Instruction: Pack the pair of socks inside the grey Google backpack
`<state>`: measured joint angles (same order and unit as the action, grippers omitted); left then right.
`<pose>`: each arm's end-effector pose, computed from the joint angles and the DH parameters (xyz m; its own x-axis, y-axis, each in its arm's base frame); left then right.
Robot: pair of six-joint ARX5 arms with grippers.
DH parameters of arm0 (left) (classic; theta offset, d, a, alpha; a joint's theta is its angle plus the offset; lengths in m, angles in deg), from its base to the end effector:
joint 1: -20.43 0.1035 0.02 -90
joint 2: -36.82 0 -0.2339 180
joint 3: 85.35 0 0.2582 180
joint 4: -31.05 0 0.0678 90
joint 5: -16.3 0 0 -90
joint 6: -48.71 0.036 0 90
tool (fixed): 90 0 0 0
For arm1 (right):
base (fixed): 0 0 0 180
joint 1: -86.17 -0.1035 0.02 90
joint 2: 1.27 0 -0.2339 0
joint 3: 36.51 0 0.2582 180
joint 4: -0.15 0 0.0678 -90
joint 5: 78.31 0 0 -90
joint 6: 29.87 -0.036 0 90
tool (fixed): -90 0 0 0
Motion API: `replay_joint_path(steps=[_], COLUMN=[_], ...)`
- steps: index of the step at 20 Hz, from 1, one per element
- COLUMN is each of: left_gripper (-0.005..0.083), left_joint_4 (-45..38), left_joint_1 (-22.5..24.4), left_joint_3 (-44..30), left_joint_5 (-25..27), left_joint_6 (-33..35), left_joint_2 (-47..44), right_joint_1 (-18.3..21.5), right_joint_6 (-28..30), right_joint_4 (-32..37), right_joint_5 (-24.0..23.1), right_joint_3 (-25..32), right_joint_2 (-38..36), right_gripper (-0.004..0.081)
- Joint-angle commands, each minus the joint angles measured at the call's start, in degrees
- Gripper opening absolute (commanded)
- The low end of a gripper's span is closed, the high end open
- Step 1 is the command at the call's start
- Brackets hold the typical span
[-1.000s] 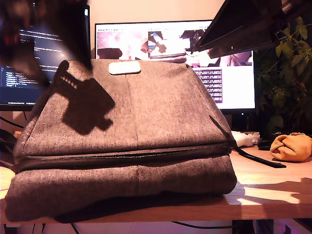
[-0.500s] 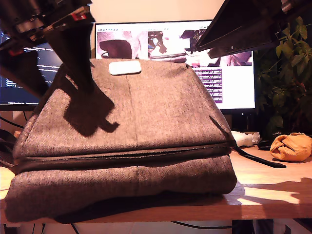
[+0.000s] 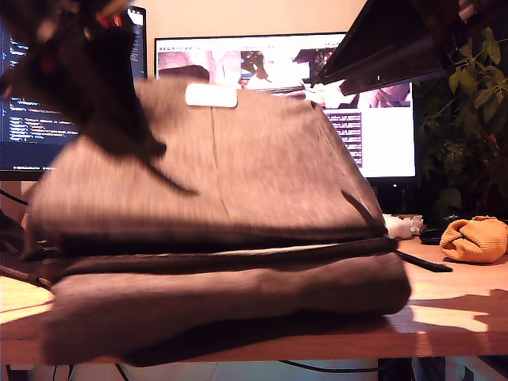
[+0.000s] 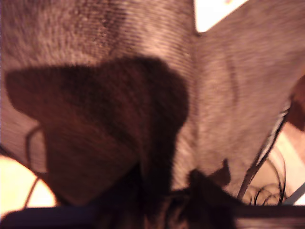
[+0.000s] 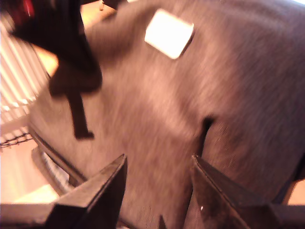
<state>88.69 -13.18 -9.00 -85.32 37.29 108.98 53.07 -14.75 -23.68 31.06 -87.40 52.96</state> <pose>0.2185 -0.1540 0.2622 0.3743 -0.4906 -0.7869 0.4969 0.8226 -0.2765 0.1875 0.1365 0.2318 0.5220 0.7362 -0.4308 -0.8358 0.5423 -0.0859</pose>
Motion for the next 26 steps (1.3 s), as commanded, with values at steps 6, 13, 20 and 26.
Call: replay_joint_path(steps=[6,13,20,26], left_gripper=[-0.0024,-0.0024,-0.0024,-0.0024], left_joint_4=[-1.88,-2.23,-2.25,-1.75], left_joint_1=[-0.07,1.49,1.62,2.08], left_joint_3=[6.86,10.82,13.35,13.40], left_joint_5=[-1.07,-3.32,-4.63,-4.68], left_joint_6=[3.10,3.98,4.37,5.53], left_joint_2=[-1.05,-1.03,-1.03,-1.03], right_joint_1=[-8.17,-20.55,-25.20,-26.14], right_joint_6=[13.40,30.27,38.32,43.50], right_joint_4=[-1.25,-0.92,9.77,18.01], right_joint_5=[-3.87,-18.36,-25.83,-31.91], right_joint_3=[-0.57,-0.55,-0.55,-0.57], right_joint_2=[-0.02,1.57,11.28,15.04], right_gripper=[0.0389,0.0389,0.0378,-0.0013])
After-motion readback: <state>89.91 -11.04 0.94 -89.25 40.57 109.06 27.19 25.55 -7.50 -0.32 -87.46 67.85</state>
